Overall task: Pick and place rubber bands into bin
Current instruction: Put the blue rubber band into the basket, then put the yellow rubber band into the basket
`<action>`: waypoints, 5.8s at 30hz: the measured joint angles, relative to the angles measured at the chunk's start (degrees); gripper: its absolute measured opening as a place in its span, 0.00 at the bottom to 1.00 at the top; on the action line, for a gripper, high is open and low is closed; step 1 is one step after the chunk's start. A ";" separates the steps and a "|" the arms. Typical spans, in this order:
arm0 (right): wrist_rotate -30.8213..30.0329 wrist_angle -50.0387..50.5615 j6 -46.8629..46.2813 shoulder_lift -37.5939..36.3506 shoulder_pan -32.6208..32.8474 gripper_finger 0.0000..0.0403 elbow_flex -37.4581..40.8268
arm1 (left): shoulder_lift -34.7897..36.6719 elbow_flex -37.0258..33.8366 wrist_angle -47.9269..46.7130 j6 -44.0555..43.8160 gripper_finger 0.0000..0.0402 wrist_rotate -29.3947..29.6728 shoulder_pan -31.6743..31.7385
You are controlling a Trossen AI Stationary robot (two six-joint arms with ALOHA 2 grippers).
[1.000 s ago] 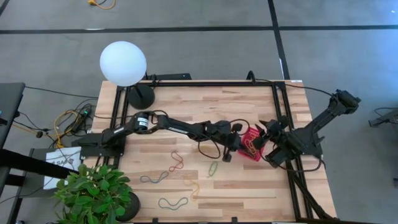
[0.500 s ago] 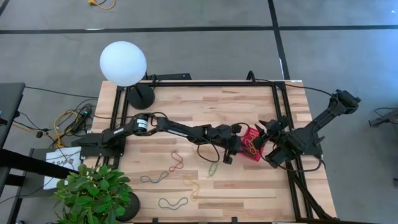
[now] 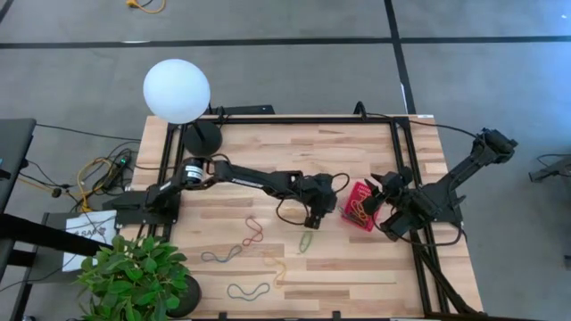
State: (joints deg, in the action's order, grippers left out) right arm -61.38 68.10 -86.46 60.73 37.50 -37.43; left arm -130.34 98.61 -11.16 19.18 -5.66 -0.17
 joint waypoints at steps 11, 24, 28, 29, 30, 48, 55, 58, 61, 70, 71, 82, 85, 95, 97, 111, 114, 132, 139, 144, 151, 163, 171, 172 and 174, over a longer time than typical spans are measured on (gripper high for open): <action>0.01 -0.06 -0.04 0.00 0.00 0.29 0.00 | -0.07 -5.22 13.73 -3.84 0.27 2.58 -1.28; 0.03 -0.46 -0.02 0.00 0.00 0.29 0.00 | -0.04 -5.18 14.87 -4.35 0.27 3.03 -1.43; 0.05 -0.91 0.00 0.00 0.00 0.29 0.00 | -1.47 -5.15 16.38 -4.81 0.27 3.03 -1.43; 0.05 -1.03 -0.01 -0.02 0.00 0.29 0.00 | -2.43 -5.12 17.26 -5.11 0.27 2.99 -1.43; 0.03 -1.11 -0.02 -0.02 0.00 0.29 0.00 | -3.50 -4.69 18.83 -5.37 0.27 3.04 -1.43; 0.10 -3.21 2.89 0.00 0.00 0.29 0.00 | -5.08 -4.70 22.84 -5.86 0.27 4.69 -1.37; 0.08 -3.21 2.89 0.00 -0.02 0.29 0.00 | -5.08 -4.70 22.67 -4.14 0.06 5.89 -1.36; 0.08 -3.21 2.89 0.00 0.00 0.29 0.00 | -4.87 -4.70 22.22 -3.82 0.02 12.81 -1.42; 0.04 -3.22 2.91 0.00 -0.01 0.29 0.00 | -4.09 -4.70 21.90 -1.33 0.00 20.85 -1.66; 0.03 -3.21 2.91 0.00 -0.13 0.29 0.00 | -2.25 -4.70 34.35 5.23 0.00 14.50 -4.78; 0.01 -3.22 2.91 0.00 -0.13 0.29 0.00 | -2.25 -4.70 35.34 5.19 0.00 10.93 -5.07; -0.12 -4.37 2.91 0.00 -0.13 0.29 0.00 | -2.27 -4.70 35.98 4.22 0.00 1.30 -6.34; -0.14 -4.59 2.91 0.00 -0.13 0.29 0.00 | -2.29 -4.70 35.92 3.67 0.00 5.23 -5.82; -0.18 -4.96 2.91 0.00 -0.13 0.29 0.00 | -2.31 -4.70 33.99 2.68 0.03 7.62 -3.26; -0.18 -4.96 2.91 0.00 -0.13 0.29 0.02 | -2.36 -4.70 33.92 2.62 0.07 7.60 -2.95; -0.18 -4.94 2.91 0.00 -0.13 0.29 0.02 | -2.36 -4.70 32.97 2.03 0.32 11.53 -3.20; -0.16 -4.94 2.91 0.00 -0.13 0.29 0.02 | -2.36 -4.70 30.80 3.00 0.31 19.67 -3.20; -0.09 -5.37 2.93 -0.02 -0.13 0.29 0.04 | -4.87 -4.68 30.28 -8.16 0.24 15.99 1.10; -0.14 -5.49 2.93 -0.02 -0.12 0.29 0.04 | -5.92 -4.68 37.95 -8.50 0.23 12.82 1.08; -0.08 -5.81 2.93 -0.02 -0.13 0.29 0.04 | -5.92 -4.61 38.51 -8.50 0.23 11.49 1.08; 13.83 -7.81 0.10 -0.02 0.40 0.29 0.04 | -1.93 -4.66 24.64 -4.75 0.23 17.79 1.08; 12.76 -9.84 0.93 -0.02 2.51 0.21 0.04 | 22.30 -5.22 -23.82 -3.02 0.23 19.65 4.17; 7.12 -30.62 25.76 0.79 1.26 0.20 0.43 | 49.06 -33.68 -14.89 -13.48 0.23 19.95 4.02; 6.95 -33.69 29.09 1.27 0.56 0.21 0.79 | 52.90 -39.28 -10.55 -14.90 0.23 19.95 3.42; 7.21 -40.36 36.62 2.48 -1.36 0.21 1.36 | 60.08 -49.73 -2.82 -16.92 0.23 19.87 2.18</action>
State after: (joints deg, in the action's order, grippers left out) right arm -54.16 27.74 -49.83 63.21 36.13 -36.07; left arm -70.27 48.87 -13.98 2.26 14.21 2.01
